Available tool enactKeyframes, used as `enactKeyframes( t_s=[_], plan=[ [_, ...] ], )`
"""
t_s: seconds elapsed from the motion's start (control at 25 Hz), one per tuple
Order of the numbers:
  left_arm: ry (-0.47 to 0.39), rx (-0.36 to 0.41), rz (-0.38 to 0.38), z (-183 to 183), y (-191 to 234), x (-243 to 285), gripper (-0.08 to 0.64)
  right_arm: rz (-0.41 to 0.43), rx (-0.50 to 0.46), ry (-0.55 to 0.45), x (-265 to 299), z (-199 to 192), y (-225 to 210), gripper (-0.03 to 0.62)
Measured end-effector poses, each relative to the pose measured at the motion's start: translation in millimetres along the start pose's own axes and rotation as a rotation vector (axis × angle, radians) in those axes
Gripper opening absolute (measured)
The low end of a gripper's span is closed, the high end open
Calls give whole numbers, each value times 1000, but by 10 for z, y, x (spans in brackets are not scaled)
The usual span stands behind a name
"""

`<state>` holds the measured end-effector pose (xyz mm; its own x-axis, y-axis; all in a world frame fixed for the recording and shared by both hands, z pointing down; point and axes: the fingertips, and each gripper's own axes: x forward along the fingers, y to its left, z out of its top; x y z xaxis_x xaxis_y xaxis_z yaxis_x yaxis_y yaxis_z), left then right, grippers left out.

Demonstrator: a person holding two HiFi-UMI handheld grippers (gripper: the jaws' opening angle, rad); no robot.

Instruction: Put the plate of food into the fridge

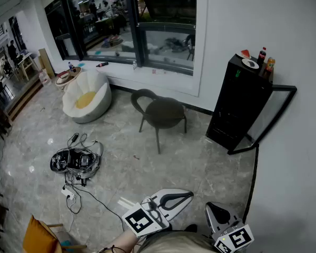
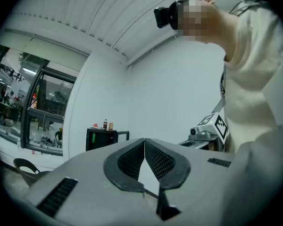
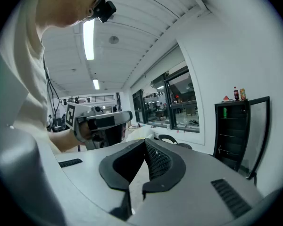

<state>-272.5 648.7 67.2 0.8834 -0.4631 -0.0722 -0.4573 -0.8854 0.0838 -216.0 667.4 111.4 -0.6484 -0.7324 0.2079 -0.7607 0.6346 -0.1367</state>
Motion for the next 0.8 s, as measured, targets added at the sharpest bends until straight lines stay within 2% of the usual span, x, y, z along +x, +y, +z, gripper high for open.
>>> enactKeyframes(
  t_s=[0.2,0.52,0.64,0.8],
  plan=[
    [-4,1,9,33,76,-275,11,2,-29,-6,157,26,271,21],
    [-16,21,-18,109,89,-655,11,-27,-38,-33,282,93,629,21],
    [-16,13,6,88,134,-781,11,-36,-72,-29,316,69,736,21],
    [-6,66,70,91,250,-926,11,-54,-117,-33,396,93,830,21]
  ],
)
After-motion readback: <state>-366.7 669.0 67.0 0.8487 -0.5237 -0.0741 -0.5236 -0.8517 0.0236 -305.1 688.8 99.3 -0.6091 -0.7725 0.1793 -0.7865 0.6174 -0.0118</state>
